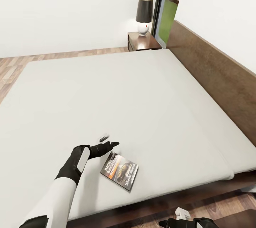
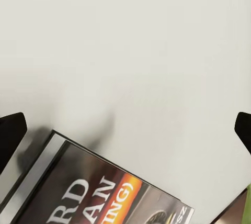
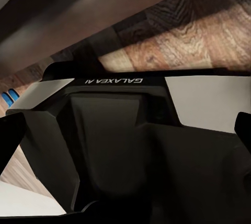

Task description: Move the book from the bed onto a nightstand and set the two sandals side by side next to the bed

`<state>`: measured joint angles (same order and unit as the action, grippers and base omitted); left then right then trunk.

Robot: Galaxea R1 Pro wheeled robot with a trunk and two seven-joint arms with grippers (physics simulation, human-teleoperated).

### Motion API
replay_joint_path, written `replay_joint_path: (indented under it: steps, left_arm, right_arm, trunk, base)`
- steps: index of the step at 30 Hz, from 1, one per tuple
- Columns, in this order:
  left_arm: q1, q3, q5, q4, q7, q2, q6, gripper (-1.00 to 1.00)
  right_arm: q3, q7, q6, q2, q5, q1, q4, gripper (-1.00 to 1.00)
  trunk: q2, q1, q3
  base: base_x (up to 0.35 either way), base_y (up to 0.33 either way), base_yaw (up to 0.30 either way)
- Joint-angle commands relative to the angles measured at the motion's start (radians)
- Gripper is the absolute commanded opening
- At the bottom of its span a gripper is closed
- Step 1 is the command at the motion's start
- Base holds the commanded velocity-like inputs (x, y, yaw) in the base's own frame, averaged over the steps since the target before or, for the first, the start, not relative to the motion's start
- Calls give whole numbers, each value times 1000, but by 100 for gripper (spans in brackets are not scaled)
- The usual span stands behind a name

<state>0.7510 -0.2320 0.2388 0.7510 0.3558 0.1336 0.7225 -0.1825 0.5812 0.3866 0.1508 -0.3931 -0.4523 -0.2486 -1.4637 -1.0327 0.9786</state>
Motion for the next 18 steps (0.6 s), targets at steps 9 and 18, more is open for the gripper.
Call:
replay_joint_path:
  steps: [9, 18]
  left_arm:
    - [1, -6, 1, 1, 3, 1, 8, 100]
    - [1, -6, 1, 1, 3, 1, 8, 100]
  right_arm:
    - [-7, 0, 6, 1, -10, 0, -1, 100]
    - [-7, 0, 6, 1, -10, 0, -1, 100]
  trunk:
    - [-7, -4, 4]
    - [-49, -27, 23]
  base:
    - [0, 0, 0]
    - [0, 0, 0]
